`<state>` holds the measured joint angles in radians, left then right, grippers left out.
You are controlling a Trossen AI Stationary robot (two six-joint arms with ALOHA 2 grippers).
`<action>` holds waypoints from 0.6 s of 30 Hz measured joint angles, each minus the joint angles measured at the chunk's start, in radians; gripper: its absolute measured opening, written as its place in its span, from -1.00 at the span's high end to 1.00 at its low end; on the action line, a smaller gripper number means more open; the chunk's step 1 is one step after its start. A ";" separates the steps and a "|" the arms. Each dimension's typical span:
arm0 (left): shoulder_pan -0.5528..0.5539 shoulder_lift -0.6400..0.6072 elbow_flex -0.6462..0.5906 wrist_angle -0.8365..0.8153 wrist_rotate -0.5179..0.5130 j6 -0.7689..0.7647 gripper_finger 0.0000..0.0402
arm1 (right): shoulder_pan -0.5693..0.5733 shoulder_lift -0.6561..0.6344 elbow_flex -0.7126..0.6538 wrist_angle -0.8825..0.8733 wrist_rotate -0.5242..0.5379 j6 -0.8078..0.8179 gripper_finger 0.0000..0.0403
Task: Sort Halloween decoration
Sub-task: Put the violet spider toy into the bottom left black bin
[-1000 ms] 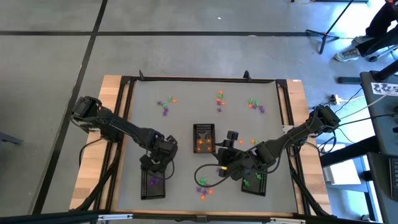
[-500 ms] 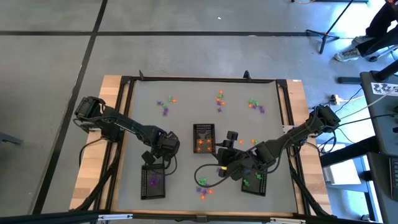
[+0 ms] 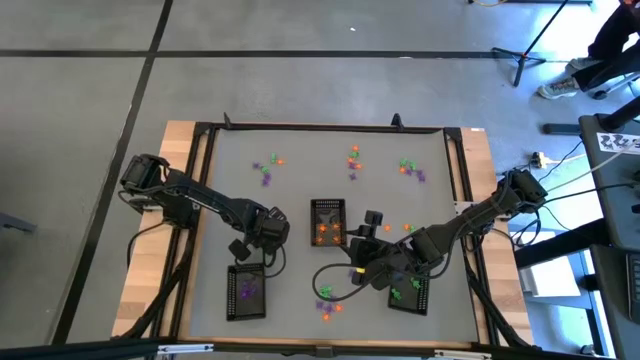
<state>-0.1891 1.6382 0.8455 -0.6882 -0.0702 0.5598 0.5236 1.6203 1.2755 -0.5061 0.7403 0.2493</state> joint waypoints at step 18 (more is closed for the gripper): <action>-0.053 -0.030 0.017 -0.072 -0.131 -0.009 1.00 | 0.000 0.001 0.000 0.004 0.000 0.000 0.18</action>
<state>-0.2418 1.6086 0.8628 -0.7607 -0.2014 0.5511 0.5236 1.6211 1.2755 -0.5023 0.7403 0.2493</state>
